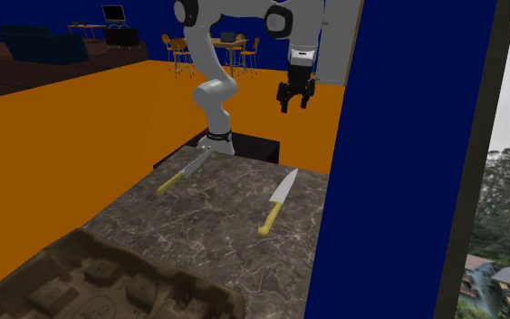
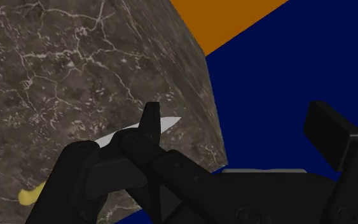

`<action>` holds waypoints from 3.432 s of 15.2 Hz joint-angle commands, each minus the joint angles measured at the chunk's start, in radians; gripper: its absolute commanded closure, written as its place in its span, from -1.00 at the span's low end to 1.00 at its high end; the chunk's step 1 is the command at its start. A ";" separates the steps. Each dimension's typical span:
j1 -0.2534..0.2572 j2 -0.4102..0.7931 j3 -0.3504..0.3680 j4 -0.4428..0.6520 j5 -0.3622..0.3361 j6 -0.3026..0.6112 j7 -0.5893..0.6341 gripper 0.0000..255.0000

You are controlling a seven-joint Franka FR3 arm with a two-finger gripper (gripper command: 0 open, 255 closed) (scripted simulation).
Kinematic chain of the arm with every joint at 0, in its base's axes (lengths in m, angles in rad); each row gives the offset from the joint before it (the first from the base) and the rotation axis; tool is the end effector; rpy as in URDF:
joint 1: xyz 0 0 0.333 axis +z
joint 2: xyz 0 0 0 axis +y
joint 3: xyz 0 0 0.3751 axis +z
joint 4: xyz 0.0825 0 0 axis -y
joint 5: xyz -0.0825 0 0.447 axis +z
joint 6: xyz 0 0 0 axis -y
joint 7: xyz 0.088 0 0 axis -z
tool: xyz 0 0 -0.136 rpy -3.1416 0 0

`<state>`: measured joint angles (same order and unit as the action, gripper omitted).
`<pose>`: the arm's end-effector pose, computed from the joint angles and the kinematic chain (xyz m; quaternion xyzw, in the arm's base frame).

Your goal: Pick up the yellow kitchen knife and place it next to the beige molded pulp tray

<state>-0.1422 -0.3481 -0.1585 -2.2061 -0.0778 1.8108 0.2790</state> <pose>0.4582 -0.1572 0.5239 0.9623 -0.2707 -0.0254 0.0105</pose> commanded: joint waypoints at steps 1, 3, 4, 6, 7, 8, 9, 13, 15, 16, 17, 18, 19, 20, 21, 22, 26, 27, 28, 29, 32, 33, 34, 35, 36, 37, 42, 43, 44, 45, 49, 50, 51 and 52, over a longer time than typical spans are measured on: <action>-0.016 0.079 -0.020 0.052 0.012 0.018 0.025 -1.00; -0.034 0.150 -0.042 0.102 0.026 0.029 0.043 -1.00; -0.042 0.185 -0.053 0.128 0.033 0.033 0.052 -1.00; -0.060 0.254 -0.076 0.180 0.051 0.039 0.068 -1.00; -0.070 0.288 -0.087 0.207 0.062 0.041 0.075 -1.00; -0.079 0.322 -0.098 0.234 0.072 0.042 0.082 -1.00; -0.090 0.356 -0.108 0.262 0.084 0.042 0.089 -1.00; -0.135 0.490 -0.148 0.375 0.135 0.036 0.115 -1.00; -0.161 0.556 -0.166 0.433 0.163 0.029 0.127 -1.00; -0.175 0.588 -0.175 0.463 0.178 0.024 0.134 -1.00; -0.189 0.621 -0.183 0.493 0.192 0.019 0.140 -1.00; -0.204 0.653 -0.190 0.523 0.207 0.014 0.147 -1.00; -0.220 0.685 -0.197 0.553 0.222 0.008 0.155 -1.00; -0.236 0.717 -0.204 0.583 0.237 0.001 0.162 -1.00; -0.253 0.748 -0.210 0.614 0.251 -0.006 0.170 -1.00; -0.271 0.779 -0.215 0.644 0.266 -0.014 0.179 -1.00; -0.336 0.888 -0.233 0.754 0.316 -0.043 0.212 -1.00; -0.335 0.888 -0.232 0.741 0.317 -0.029 0.211 -1.00; -0.333 0.888 -0.231 0.728 0.318 -0.017 0.210 -1.00; -0.332 0.889 -0.230 0.716 0.319 -0.004 0.209 -1.00; -0.328 0.893 -0.228 0.681 0.323 0.034 0.205 -1.00; -0.327 0.895 -0.227 0.670 0.324 0.047 0.204 -1.00; -0.326 0.896 -0.227 0.664 0.325 0.054 0.203 -1.00; -0.326 0.896 -0.227 0.664 0.325 0.054 0.203 -1.00; -0.326 0.896 -0.227 0.664 0.325 0.054 0.203 -1.00; -0.326 0.896 -0.227 0.664 0.325 0.054 0.203 -1.00; -0.326 0.896 -0.227 0.664 0.325 0.054 0.203 1.00; -0.326 0.896 -0.227 0.664 0.325 0.054 0.203 1.00; -0.326 0.896 -0.227 0.664 0.325 0.054 0.203 1.00; -0.326 0.896 -0.227 0.664 0.325 0.054 0.203 1.00; -0.327 0.897 -0.226 0.665 0.325 0.054 0.203 1.00; -0.327 0.897 -0.227 0.664 0.325 0.054 0.203 1.00; -0.326 0.896 -0.227 0.664 0.325 0.054 0.203 1.00; -0.326 0.891 -0.228 0.670 0.323 0.044 0.205 1.00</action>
<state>-0.4686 0.5456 -0.3857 -1.5394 0.2464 1.8602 0.4833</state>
